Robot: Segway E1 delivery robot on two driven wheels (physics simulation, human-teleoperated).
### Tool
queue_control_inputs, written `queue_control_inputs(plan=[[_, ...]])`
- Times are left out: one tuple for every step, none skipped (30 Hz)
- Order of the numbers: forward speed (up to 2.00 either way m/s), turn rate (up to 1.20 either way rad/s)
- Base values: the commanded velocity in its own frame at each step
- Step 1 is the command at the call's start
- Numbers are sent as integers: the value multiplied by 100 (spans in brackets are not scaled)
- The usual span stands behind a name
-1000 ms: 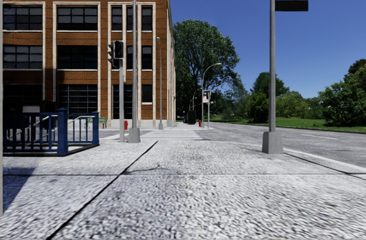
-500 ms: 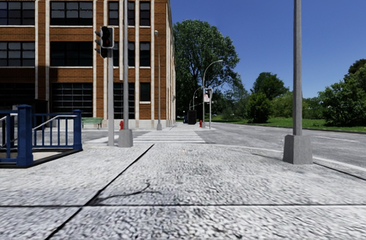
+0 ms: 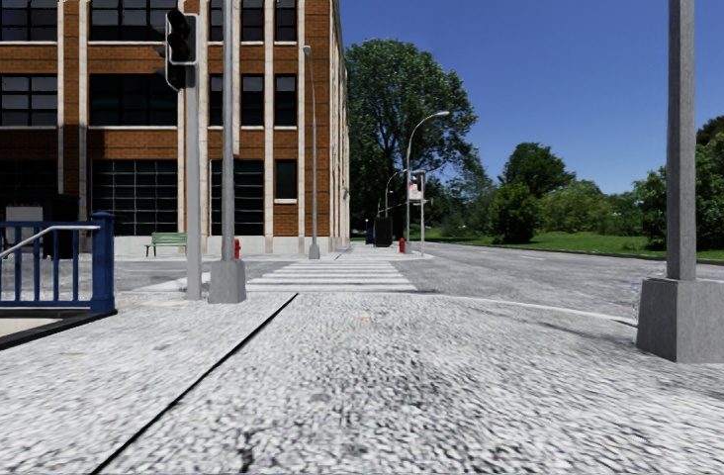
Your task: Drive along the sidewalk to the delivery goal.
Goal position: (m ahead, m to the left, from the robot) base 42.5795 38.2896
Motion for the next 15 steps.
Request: queue_control_inputs(plan=[[200,0],[200,0],[200,0],[200,0],[200,0],[200,0],[200,0],[200,0],[200,0],[200,0],[200,0],[200,0],[200,0],[200,0],[200,0]])
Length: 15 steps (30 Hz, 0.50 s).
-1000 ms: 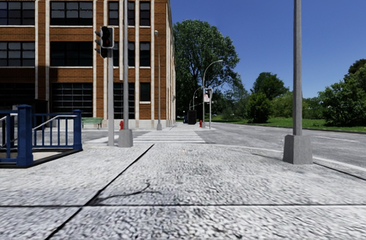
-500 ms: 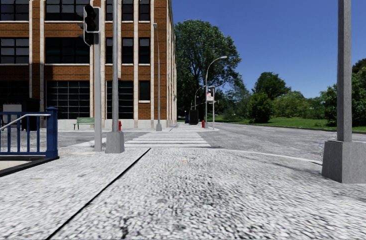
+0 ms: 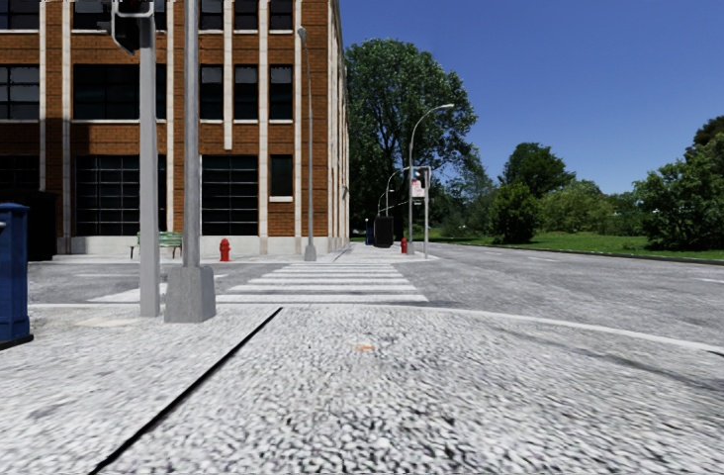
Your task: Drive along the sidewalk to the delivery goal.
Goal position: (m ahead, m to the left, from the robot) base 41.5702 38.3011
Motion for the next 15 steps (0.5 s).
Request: queue_control_inputs(plan=[[200,0],[200,0],[200,0],[200,0],[200,0],[200,0],[200,0],[200,0],[200,0],[200,0],[200,0],[200,0],[200,0],[200,0],[200,0]])
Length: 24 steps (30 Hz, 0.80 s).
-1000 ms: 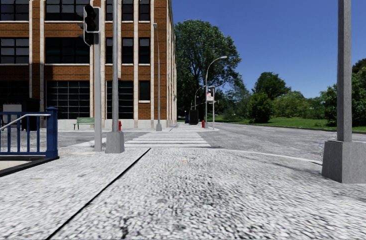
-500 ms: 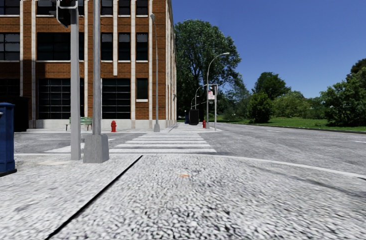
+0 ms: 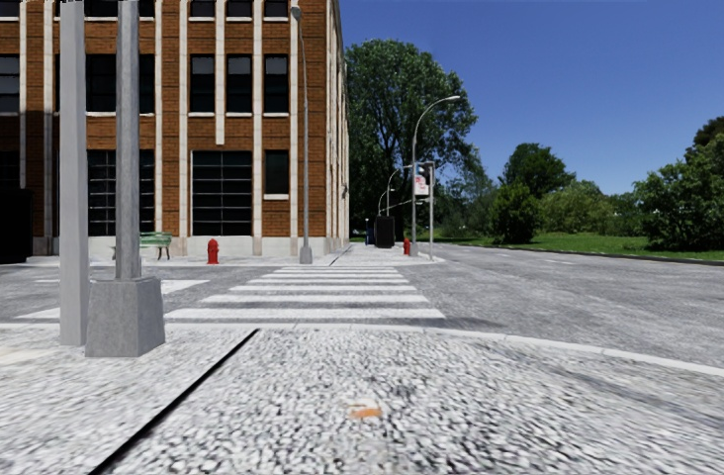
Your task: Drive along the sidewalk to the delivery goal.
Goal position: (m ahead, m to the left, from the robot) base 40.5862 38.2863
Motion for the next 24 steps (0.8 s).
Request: queue_control_inputs(plan=[[200,0],[200,0],[200,0],[200,0],[200,0],[200,0],[200,0],[200,0],[200,0],[200,0],[200,0],[200,0],[200,0],[200,0],[200,0],[200,0],[200,0],[200,0],[200,0],[200,0],[200,0],[200,0],[200,0],[200,0]])
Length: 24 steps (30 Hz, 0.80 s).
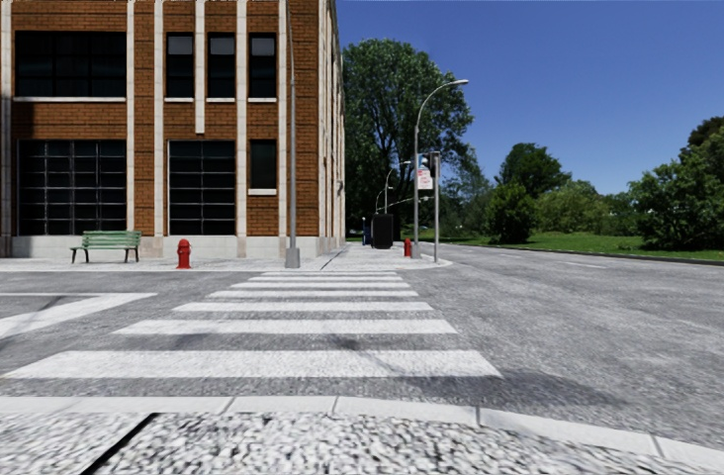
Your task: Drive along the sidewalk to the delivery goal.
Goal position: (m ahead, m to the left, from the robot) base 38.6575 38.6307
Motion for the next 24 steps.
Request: queue_control_inputs(plan=[[200,0],[200,0],[200,0],[200,0],[200,0],[200,0],[200,0],[200,0],[200,0],[200,0],[200,0],[200,0],[200,0],[199,0],[199,0],[186,0],[173,0],[160,0],[160,0],[155,0],[153,0],[152,0],[151,0],[151,0]])
